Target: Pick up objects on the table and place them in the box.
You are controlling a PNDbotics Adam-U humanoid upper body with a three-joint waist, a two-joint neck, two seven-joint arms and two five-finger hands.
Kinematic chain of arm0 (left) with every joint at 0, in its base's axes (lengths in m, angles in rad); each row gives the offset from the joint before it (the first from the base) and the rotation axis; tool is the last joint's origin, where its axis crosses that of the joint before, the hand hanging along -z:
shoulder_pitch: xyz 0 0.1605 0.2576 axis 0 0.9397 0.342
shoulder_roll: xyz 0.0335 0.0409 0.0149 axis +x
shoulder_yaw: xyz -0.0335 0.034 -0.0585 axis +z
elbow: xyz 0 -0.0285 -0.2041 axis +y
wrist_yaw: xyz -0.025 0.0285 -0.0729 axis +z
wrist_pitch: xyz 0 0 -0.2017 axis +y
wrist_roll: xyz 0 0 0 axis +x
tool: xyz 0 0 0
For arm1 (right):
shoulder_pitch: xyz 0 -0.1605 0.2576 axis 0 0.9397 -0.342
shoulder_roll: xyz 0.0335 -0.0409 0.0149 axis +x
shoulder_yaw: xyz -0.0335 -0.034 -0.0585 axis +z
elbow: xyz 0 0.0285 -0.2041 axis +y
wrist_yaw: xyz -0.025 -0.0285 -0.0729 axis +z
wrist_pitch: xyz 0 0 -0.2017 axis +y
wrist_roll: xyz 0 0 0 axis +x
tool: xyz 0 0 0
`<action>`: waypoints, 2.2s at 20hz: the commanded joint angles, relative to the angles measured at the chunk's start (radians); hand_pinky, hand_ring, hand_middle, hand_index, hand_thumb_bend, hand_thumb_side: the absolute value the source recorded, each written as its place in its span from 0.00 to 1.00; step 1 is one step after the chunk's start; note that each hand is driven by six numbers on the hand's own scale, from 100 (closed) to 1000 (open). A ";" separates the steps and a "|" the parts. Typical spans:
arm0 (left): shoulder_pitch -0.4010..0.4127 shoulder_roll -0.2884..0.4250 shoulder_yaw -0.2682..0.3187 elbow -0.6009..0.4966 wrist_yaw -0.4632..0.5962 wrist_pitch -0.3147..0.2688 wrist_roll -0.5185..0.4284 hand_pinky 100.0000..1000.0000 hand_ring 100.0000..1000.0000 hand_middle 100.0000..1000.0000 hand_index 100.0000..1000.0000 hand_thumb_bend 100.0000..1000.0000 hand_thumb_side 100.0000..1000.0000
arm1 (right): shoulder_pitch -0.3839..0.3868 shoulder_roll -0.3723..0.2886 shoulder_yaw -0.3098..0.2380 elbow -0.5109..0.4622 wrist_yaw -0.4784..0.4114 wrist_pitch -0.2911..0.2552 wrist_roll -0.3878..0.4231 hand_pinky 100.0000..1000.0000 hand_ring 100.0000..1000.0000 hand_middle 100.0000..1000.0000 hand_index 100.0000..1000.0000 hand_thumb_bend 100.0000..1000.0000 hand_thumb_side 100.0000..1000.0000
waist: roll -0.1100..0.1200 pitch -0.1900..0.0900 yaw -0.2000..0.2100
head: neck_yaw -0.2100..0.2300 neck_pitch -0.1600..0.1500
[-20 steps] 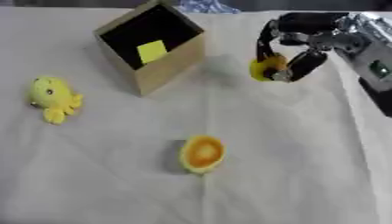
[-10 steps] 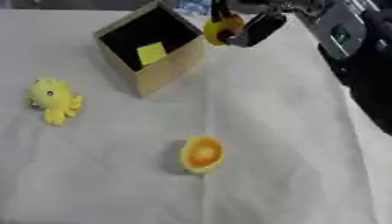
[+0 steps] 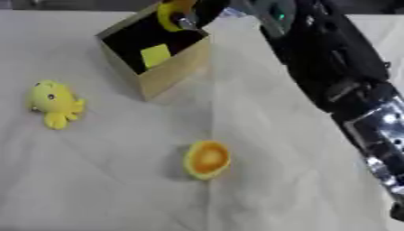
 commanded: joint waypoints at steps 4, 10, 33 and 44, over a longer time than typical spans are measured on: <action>-0.004 0.017 0.006 -0.015 0.000 -0.002 0.002 0.86 0.74 0.67 0.82 0.10 0.82 | -0.055 0.133 -0.045 0.151 0.103 0.003 -0.079 0.84 0.74 0.43 0.60 0.19 0.00 | 0.004 -0.016 -0.011 | 0.007 -0.006; -0.005 0.015 0.006 -0.015 -0.001 -0.001 0.000 0.86 0.74 0.67 0.82 0.10 0.82 | -0.061 0.164 -0.051 0.255 0.202 -0.001 -0.083 0.91 0.97 0.83 0.89 0.17 0.12 | 0.005 -0.016 -0.009 | 0.006 -0.006; 0.019 0.032 0.022 -0.014 -0.020 0.003 0.015 0.85 0.74 0.67 0.81 0.11 0.82 | 0.007 -0.094 0.067 -0.042 0.218 -0.215 -0.116 0.89 0.90 0.75 0.85 0.08 0.19 | -0.014 -0.043 -0.069 | 0.087 0.025; 0.022 0.045 0.019 -0.015 -0.027 0.006 0.018 0.85 0.74 0.67 0.81 0.11 0.81 | 0.122 -0.348 0.287 -0.315 0.044 -0.342 -0.066 0.89 0.91 0.77 0.86 0.10 0.34 | -0.025 -0.055 -0.089 | 0.098 0.036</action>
